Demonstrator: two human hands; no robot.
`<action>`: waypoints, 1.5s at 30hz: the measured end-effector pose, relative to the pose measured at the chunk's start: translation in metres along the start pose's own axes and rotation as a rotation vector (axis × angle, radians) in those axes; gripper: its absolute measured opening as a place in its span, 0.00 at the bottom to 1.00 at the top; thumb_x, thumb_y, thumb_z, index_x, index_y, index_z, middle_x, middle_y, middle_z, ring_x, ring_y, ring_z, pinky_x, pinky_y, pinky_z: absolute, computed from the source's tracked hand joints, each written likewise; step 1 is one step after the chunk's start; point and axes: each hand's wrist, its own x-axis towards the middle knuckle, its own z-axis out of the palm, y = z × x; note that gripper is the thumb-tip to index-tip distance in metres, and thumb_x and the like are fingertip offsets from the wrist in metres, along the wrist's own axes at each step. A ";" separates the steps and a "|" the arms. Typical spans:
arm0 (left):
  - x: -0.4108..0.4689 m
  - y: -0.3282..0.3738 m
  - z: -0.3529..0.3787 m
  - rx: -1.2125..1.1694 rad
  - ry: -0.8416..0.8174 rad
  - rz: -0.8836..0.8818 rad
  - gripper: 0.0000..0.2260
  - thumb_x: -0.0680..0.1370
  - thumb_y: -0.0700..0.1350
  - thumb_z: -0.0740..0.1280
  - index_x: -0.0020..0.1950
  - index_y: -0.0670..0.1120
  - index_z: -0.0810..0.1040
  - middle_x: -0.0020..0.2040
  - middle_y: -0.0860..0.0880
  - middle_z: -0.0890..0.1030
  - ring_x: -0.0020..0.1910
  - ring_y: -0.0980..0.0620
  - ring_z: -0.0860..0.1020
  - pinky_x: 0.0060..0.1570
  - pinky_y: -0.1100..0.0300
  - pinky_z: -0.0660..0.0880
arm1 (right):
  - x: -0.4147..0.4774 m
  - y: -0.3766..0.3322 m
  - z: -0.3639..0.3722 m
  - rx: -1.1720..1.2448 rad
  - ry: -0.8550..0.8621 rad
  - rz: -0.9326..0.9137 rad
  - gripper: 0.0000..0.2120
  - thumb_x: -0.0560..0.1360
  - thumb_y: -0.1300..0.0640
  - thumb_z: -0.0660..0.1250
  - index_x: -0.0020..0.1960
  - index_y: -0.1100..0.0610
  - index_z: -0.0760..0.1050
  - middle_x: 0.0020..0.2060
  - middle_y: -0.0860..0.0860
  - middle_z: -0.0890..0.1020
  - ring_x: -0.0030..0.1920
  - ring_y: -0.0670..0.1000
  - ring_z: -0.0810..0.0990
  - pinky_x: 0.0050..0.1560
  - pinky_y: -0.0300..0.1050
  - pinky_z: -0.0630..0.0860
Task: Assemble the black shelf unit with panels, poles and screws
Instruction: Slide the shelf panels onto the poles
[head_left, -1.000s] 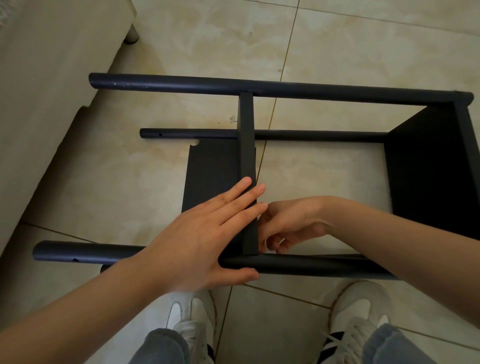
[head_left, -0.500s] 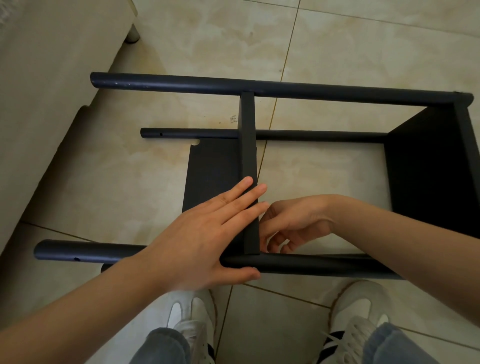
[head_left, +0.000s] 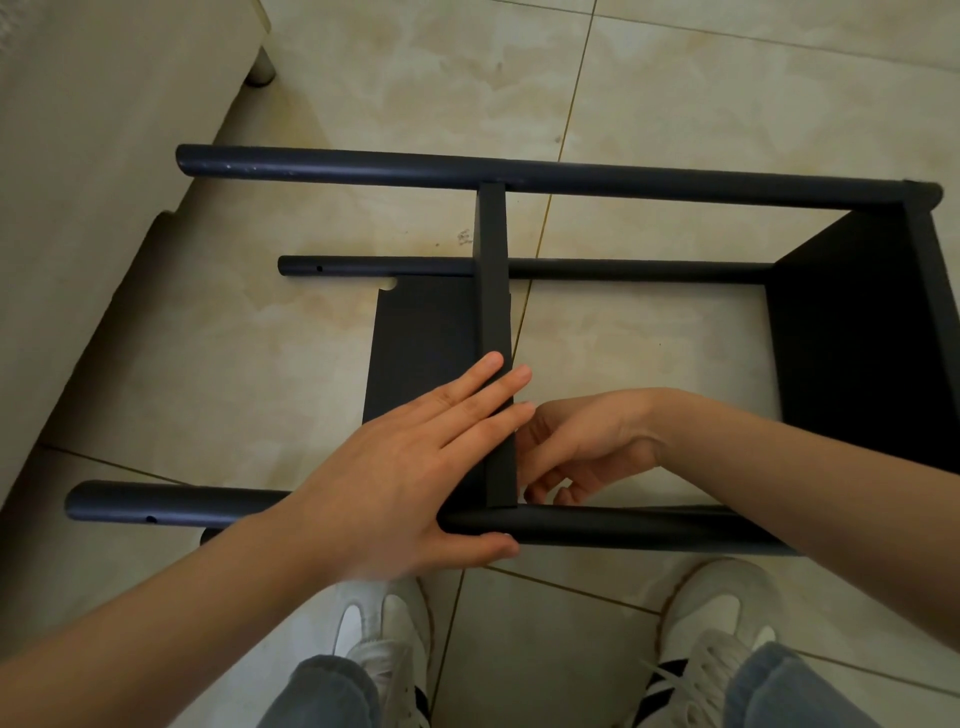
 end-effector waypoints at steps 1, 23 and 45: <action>0.000 0.000 0.000 0.001 0.003 0.001 0.42 0.74 0.72 0.58 0.81 0.49 0.57 0.83 0.53 0.49 0.81 0.56 0.43 0.75 0.55 0.53 | 0.001 0.000 0.001 -0.012 0.019 0.012 0.13 0.79 0.62 0.65 0.62 0.64 0.76 0.48 0.57 0.77 0.42 0.50 0.76 0.43 0.43 0.71; 0.000 -0.001 0.001 0.003 0.007 0.004 0.42 0.74 0.71 0.59 0.81 0.49 0.57 0.83 0.53 0.50 0.81 0.56 0.43 0.75 0.54 0.53 | 0.006 0.002 0.000 -0.073 0.031 -0.010 0.17 0.80 0.58 0.64 0.67 0.63 0.73 0.55 0.58 0.79 0.51 0.54 0.77 0.54 0.49 0.73; -0.001 0.000 0.000 0.007 0.008 0.004 0.42 0.74 0.72 0.59 0.81 0.49 0.57 0.83 0.52 0.50 0.81 0.55 0.43 0.75 0.52 0.55 | 0.002 0.002 0.001 -0.043 0.004 -0.056 0.14 0.79 0.64 0.65 0.63 0.67 0.75 0.49 0.57 0.80 0.48 0.51 0.78 0.57 0.51 0.71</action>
